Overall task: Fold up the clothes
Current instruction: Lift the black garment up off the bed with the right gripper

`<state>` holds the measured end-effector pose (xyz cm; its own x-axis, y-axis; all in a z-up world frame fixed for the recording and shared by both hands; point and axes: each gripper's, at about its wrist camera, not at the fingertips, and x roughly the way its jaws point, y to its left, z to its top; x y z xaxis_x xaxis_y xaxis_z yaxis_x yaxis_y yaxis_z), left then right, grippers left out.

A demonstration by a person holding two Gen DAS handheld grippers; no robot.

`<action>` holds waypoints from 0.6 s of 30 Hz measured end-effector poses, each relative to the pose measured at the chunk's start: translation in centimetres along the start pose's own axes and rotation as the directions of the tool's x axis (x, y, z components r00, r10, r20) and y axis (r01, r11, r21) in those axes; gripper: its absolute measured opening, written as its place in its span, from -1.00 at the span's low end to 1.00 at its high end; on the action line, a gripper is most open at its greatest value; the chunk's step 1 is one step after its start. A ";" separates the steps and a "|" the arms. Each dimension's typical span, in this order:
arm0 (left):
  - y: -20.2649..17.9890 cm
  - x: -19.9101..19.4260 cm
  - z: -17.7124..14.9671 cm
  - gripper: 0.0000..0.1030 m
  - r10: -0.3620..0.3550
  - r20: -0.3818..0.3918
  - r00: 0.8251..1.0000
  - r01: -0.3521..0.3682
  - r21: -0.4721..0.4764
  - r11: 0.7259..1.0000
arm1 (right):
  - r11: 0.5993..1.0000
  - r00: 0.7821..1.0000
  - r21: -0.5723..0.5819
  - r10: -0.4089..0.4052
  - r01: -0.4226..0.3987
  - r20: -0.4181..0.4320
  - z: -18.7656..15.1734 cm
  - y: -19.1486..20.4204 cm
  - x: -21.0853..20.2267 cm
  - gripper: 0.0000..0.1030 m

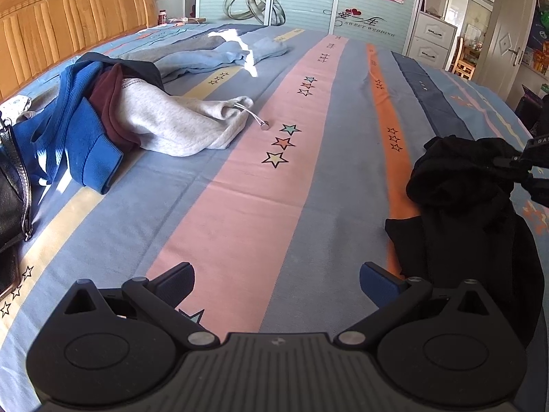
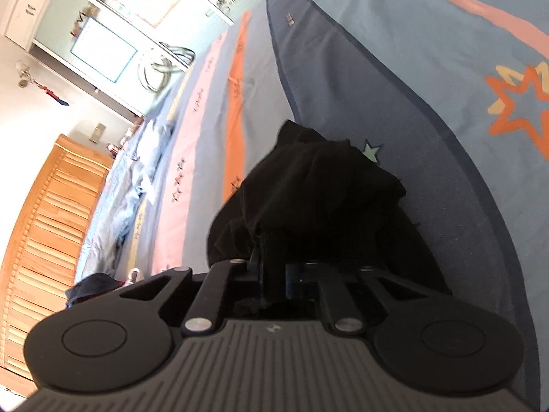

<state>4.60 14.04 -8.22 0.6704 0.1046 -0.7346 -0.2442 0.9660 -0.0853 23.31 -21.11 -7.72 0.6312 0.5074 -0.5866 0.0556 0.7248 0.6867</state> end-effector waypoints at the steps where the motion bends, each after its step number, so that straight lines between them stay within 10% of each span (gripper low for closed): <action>1: 0.1 -0.1 0.1 0.99 0.001 0.006 1.000 -0.001 0.000 1.000 | 1.000 1.000 0.000 0.011 -0.011 0.006 0.0 0.2 -0.2 -0.80; 11: 1.7 -2.4 0.6 0.99 -0.036 0.056 0.998 0.038 -0.032 0.999 | 0.923 0.924 -0.105 0.377 -0.370 0.060 2.1 12.0 -9.3 -0.81; 18: 3.0 -5.6 0.2 0.99 -0.037 0.108 0.993 0.040 -0.019 0.999 | 0.872 0.879 -0.200 0.469 -0.447 0.084 1.4 19.4 -15.6 -0.80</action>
<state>0.29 16.39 -4.22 0.7506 0.0934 -0.6542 -0.2308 0.9647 -0.1271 15.62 -15.56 15.33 0.6457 0.7472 -0.1574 -0.3884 0.4989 0.7747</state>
